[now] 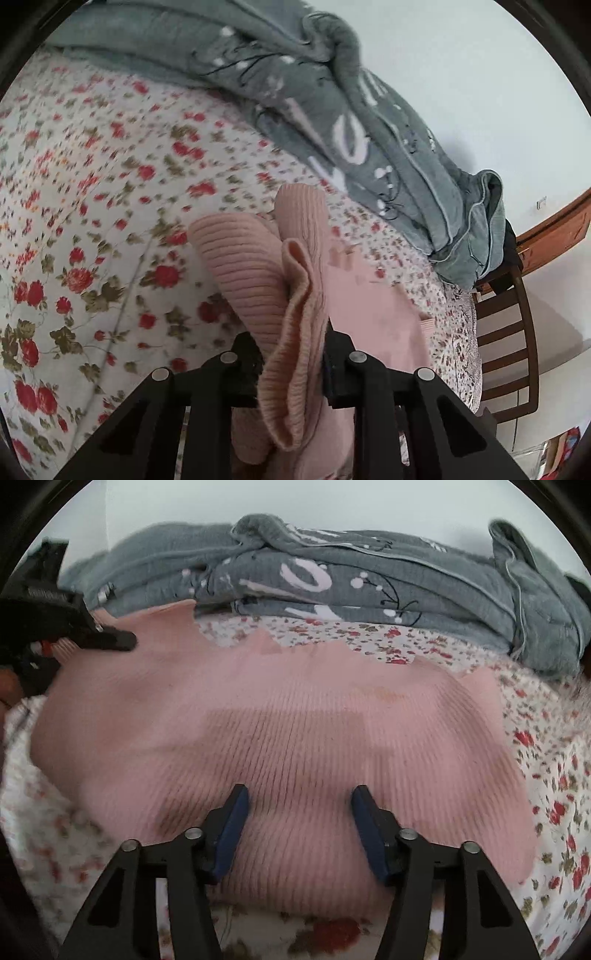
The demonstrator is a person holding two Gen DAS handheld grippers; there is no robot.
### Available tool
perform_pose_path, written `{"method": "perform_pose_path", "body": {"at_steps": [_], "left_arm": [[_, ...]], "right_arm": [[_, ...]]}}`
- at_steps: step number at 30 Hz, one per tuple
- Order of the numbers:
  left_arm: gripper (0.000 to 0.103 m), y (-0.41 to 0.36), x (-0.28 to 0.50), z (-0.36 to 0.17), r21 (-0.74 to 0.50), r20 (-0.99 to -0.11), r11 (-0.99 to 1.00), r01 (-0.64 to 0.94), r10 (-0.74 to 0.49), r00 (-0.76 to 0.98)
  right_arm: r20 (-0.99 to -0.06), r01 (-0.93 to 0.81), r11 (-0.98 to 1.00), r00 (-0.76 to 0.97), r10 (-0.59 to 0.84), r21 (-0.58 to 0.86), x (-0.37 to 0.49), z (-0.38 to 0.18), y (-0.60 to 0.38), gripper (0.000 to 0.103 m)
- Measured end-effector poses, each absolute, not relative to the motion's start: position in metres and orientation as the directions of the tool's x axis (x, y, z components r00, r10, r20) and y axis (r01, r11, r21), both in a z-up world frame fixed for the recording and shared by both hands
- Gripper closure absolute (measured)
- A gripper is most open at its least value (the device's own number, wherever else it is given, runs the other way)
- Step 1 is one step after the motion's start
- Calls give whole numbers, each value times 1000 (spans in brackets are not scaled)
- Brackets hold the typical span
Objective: Fold small clothes
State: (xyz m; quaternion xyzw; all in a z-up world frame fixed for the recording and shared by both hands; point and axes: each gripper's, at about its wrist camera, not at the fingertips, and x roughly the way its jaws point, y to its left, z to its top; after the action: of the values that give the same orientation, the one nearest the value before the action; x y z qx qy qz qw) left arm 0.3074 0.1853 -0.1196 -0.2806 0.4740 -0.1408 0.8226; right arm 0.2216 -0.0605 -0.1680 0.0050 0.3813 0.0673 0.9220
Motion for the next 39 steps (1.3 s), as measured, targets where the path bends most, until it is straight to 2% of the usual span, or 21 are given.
{"method": "perform_pose_path", "body": {"at_steps": [3, 7, 14, 24, 28, 30, 31, 32, 36, 39], "left_arm": [[81, 169, 309, -105, -593, -700, 805, -25, -501, 509], [81, 139, 312, -86, -565, -717, 825, -21, -478, 507], [81, 68, 314, -66, -508, -747, 861, 14, -449, 490], [80, -48, 315, -92, -470, -798, 879, 81, -462, 386], [68, -61, 311, -96, -503, -801, 858, 105, -508, 317], [60, -54, 305, -86, -556, -754, 818, 148, -571, 324], [49, -48, 301, -78, -566, -737, 808, 165, -586, 339], [43, -44, 298, -71, -566, -725, 806, 176, -588, 360], [43, -15, 286, -48, -512, -713, 835, 202, -545, 441], [42, 21, 275, -44, -461, -722, 871, 172, -480, 498]], "right_arm": [[-672, -126, 986, 722, 164, 106, 207, -149, -81, 48], [-630, -87, 992, 767, 125, 91, 190, -127, -117, 48], [-614, -6, 995, 787, 64, 96, 165, -118, -191, 48], [-624, 110, 982, 781, 11, 155, 136, -122, -267, 48], [-626, 101, 982, 779, 23, 162, 126, -123, -268, 48], [-625, 76, 982, 779, 50, 173, 125, -122, -261, 48], [-625, 61, 982, 778, 64, 176, 126, -121, -257, 48], [-623, 47, 983, 779, 76, 178, 127, -119, -250, 48], [-605, -27, 973, 779, 164, 230, 133, -110, -229, 45], [-586, -88, 940, 762, 277, 330, 143, -106, -215, 44]]}}
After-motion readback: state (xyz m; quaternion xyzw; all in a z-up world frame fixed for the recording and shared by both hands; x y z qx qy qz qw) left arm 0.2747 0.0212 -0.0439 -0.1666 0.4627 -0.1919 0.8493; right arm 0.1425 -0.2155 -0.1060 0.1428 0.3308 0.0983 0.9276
